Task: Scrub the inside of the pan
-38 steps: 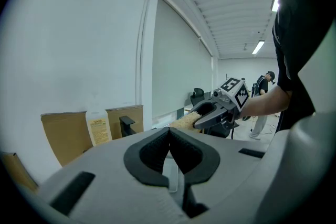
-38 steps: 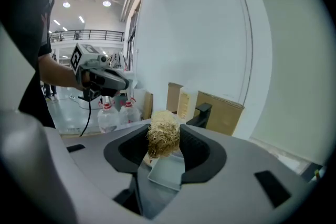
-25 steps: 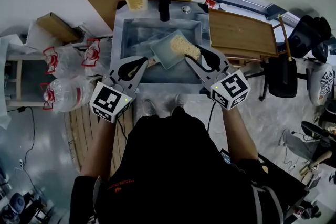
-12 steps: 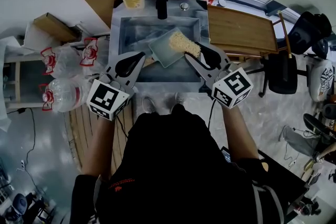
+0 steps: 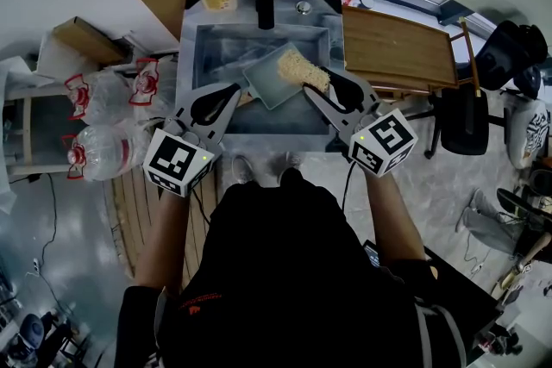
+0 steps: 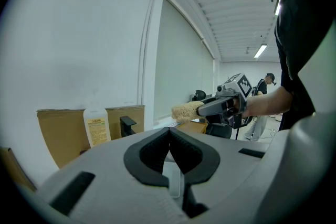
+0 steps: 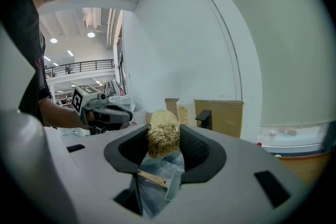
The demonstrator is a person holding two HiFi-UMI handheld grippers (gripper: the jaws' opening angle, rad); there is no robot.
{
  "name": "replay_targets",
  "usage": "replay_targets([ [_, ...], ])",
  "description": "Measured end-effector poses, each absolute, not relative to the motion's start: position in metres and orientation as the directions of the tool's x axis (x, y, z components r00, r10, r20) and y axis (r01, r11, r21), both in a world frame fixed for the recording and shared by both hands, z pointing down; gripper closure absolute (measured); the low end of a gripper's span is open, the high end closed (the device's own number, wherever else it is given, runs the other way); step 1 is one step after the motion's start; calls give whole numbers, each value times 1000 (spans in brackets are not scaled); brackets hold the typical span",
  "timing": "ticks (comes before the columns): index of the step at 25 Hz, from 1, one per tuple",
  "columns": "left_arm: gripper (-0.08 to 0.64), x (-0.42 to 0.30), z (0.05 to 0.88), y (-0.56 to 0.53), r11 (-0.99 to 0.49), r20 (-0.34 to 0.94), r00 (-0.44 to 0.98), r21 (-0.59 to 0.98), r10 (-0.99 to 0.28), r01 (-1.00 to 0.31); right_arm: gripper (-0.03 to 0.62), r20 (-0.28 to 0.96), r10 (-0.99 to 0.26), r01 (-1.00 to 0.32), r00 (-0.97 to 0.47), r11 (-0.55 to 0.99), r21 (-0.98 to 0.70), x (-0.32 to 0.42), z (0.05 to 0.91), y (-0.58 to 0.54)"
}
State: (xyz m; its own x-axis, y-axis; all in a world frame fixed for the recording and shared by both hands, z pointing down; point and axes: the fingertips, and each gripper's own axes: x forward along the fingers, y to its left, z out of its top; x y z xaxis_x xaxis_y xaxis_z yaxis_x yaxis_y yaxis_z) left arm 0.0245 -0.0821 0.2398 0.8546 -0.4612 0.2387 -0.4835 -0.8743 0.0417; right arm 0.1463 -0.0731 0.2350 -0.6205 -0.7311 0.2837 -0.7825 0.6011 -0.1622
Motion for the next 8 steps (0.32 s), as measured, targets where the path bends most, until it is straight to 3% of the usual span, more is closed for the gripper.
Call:
replay_targets([
  [8, 543, 29, 244, -86, -872, 240, 853, 50, -463, -487, 417, 301, -718, -776, -628, 608, -168, 149, 243, -79],
])
